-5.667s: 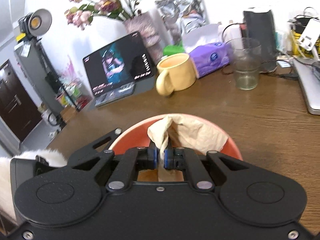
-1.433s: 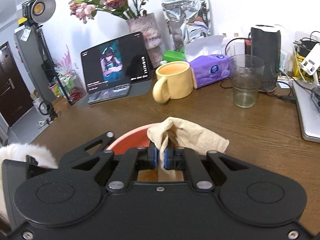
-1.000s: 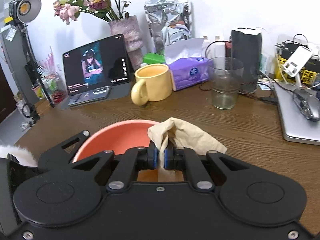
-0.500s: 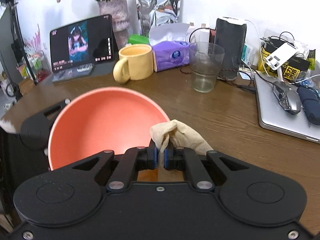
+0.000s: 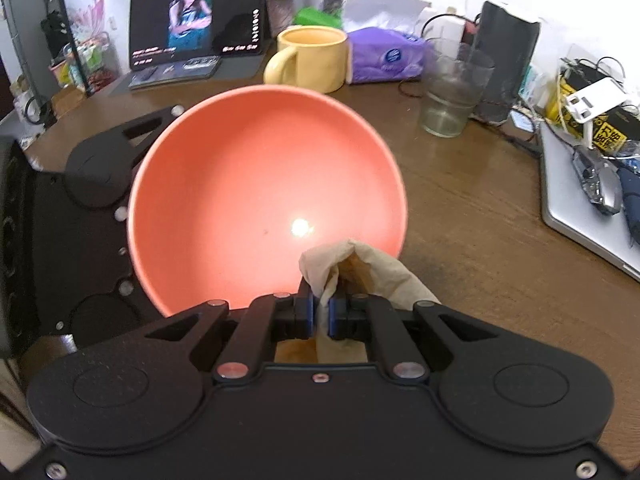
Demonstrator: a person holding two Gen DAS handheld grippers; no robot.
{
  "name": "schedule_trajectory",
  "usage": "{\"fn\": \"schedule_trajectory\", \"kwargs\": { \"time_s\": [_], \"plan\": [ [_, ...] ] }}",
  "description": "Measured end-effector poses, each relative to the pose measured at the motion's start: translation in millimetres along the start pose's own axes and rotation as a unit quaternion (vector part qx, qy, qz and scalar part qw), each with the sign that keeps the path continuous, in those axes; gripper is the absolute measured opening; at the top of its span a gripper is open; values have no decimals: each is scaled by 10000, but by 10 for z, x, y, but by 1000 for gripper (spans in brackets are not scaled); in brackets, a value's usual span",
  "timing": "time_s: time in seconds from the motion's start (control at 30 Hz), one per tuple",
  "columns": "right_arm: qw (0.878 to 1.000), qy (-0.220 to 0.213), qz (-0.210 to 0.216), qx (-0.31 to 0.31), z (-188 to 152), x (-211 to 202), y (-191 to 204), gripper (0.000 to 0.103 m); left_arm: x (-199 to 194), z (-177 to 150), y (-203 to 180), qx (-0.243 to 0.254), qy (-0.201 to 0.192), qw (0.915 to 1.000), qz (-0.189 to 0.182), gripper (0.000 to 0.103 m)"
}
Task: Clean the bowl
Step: 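Rub the cloth along the bowl's inner wall with the right tool while the left tool holds the bowl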
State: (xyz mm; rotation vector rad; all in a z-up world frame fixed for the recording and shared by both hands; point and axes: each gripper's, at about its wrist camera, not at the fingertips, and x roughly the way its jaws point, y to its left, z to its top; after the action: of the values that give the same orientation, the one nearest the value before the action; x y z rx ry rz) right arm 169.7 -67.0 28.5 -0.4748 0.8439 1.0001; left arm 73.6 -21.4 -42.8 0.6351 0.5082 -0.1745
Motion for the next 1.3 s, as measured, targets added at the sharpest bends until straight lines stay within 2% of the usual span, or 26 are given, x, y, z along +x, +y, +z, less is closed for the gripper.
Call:
{"fn": "schedule_trajectory", "kwargs": {
  "time_s": [0.23,0.6,0.9,1.3],
  "plan": [
    [9986,53,501,184,-55,-44,24,9,-1,9,-2,-2,-2,10000,-2,96],
    [9925,-110,1150,389,3,-89,61,9,-7,10,-6,13,-14,10000,-14,96],
    [9887,-407,1429,211,172,-150,147,9,2,8,14,16,-18,10000,-18,96],
    [9832,-1130,1383,389,373,-177,19,9,27,-14,76,76,-54,10000,-18,96]
  ]
}}
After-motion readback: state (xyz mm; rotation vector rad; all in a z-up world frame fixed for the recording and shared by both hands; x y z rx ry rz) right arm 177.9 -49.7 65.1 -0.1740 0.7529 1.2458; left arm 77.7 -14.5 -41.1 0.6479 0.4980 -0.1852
